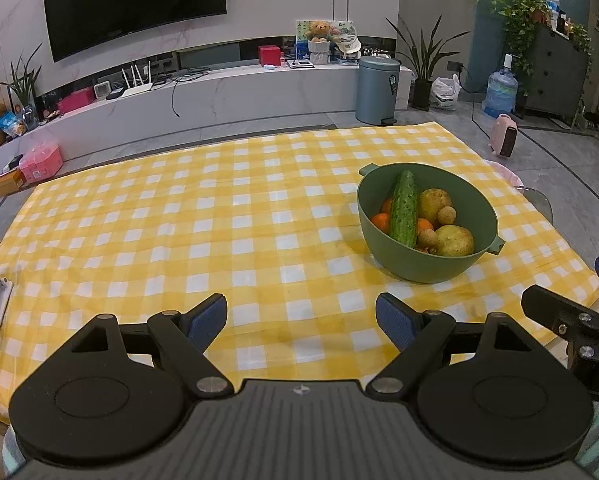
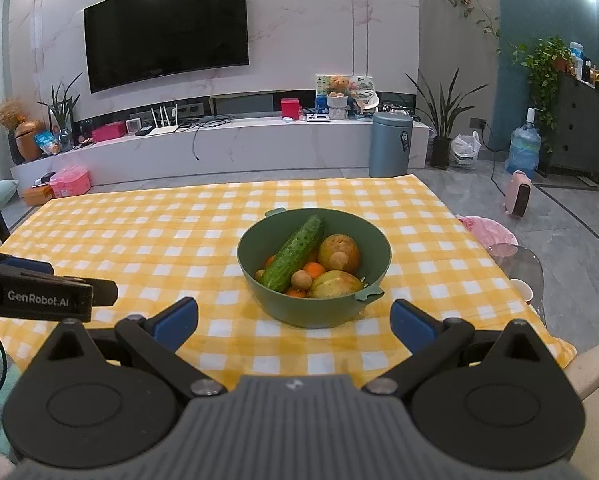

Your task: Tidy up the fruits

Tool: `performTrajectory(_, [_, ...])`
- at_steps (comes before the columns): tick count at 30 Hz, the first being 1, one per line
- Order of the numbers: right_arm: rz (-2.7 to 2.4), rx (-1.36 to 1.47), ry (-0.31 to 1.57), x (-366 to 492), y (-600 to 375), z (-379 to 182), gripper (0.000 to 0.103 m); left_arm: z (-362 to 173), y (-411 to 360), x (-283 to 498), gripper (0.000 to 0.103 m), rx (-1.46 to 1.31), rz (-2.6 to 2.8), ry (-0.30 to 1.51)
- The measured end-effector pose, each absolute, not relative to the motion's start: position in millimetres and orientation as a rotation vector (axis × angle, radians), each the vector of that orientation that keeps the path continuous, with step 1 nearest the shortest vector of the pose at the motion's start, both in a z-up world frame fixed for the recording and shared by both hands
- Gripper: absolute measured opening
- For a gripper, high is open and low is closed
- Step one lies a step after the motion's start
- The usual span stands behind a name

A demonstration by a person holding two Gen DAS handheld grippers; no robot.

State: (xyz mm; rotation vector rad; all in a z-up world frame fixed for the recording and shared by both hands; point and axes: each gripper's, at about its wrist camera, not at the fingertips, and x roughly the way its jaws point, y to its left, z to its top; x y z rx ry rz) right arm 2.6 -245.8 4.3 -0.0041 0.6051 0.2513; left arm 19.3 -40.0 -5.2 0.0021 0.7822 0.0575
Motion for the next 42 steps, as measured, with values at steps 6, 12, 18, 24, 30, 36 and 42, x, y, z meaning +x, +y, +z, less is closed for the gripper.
performTrajectory(6, [0.253,0.002,0.614,4.0,-246.0,2.5,0.099,-5.5,-39.4,19.4,0.099,0.001,0.060,0.783])
performTrajectory(12, [0.249,0.013,0.616,6.6,-247.1,2.4,0.099,-5.5,-38.6,19.6,0.099,-0.001,0.066,0.781])
performTrajectory(18, [0.253,0.012,0.616,4.3,-245.7,0.5,0.099,-5.1,-39.8,18.7,0.099,0.004,0.060,0.785])
performTrajectory(24, [0.243,0.023,0.616,4.5,-248.0,1.8,0.099,-4.5,-40.7,18.0,0.099,0.001,0.061,0.783])
performTrajectory(30, [0.247,0.025,0.624,3.5,-246.6,0.5,0.099,-4.2,-40.7,18.0,0.099,0.003,0.061,0.783])
performTrajectory(36, [0.249,0.024,0.623,2.8,-246.7,0.4,0.099,-2.1,-40.3,16.6,0.099,0.000,0.068,0.777])
performTrajectory(42, [0.252,0.033,0.630,1.6,-247.5,-0.5,0.099,-1.5,-40.4,16.1,0.099,0.003,0.072,0.773])
